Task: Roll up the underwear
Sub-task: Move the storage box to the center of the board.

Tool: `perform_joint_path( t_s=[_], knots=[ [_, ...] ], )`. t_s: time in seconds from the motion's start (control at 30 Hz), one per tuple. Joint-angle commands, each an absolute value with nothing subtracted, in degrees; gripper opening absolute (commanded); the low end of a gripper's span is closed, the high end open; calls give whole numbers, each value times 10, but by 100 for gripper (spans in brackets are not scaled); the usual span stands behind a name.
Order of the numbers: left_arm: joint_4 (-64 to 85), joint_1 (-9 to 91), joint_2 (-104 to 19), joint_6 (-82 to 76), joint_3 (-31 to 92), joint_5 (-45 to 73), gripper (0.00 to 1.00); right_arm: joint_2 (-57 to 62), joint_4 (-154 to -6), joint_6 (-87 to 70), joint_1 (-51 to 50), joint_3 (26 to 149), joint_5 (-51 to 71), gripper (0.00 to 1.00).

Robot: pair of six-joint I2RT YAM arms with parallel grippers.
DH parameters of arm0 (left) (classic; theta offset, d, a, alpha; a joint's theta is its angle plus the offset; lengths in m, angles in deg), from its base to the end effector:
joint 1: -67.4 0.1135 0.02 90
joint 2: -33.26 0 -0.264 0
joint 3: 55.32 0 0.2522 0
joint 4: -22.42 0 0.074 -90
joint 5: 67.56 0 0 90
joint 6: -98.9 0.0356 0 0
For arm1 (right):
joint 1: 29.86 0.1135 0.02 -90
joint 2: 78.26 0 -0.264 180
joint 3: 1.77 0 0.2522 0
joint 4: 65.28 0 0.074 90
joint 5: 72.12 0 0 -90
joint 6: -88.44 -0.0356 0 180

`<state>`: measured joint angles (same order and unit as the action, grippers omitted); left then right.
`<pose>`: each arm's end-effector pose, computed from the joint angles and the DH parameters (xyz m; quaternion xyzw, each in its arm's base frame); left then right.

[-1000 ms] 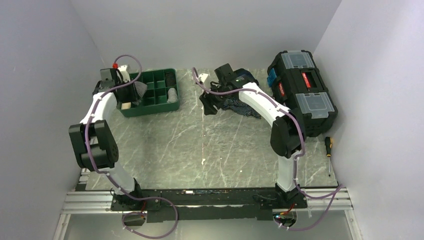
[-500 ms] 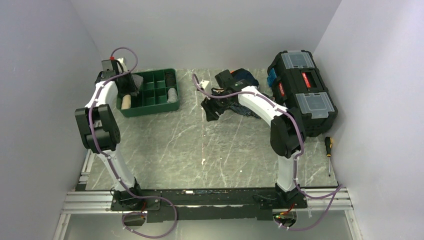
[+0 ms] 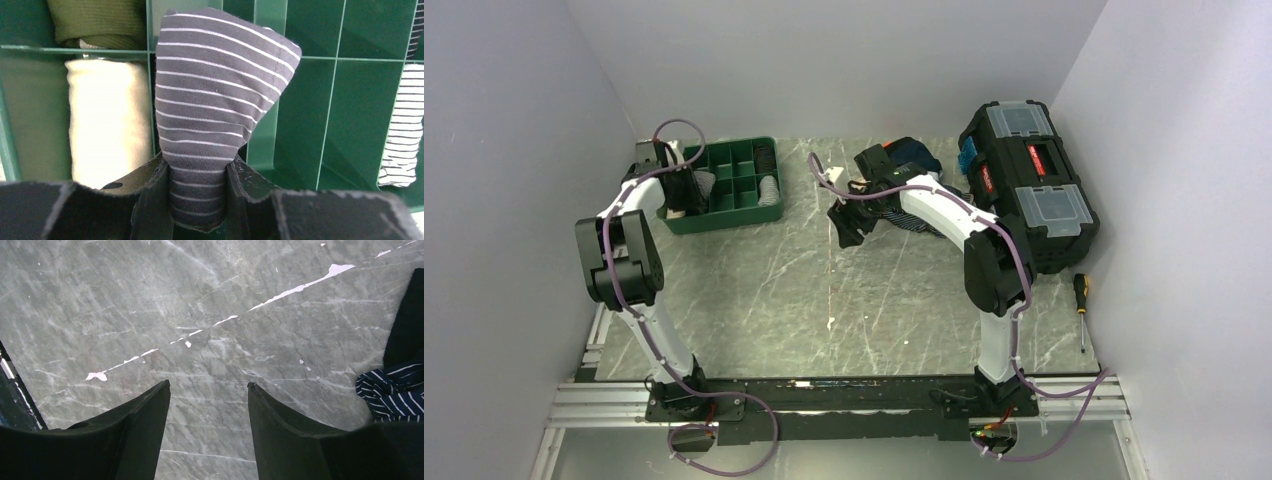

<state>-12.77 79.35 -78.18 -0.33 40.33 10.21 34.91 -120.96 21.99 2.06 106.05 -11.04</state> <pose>0.4200 0.0812 0.2061 -0.1373 0.9278 -0.0925 0.3344 0.3524 0.2398 0.2407 -0.4916 0.8008 0.2588 0.2239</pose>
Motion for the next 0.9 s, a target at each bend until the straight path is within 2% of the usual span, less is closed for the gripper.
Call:
perform_joint_path(
  t_s=[0.0,0.6,0.87],
  knots=[
    [-151,792,-745,8,374,88,0,337,-1195,224,19,1056,-119,60],
    [-184,792,-556,144,201,110,0,309,-1186,223,20,1023,-119,61],
    [-196,798,-541,190,166,131,0,308,-1183,221,20,1016,-124,61]
  ],
)
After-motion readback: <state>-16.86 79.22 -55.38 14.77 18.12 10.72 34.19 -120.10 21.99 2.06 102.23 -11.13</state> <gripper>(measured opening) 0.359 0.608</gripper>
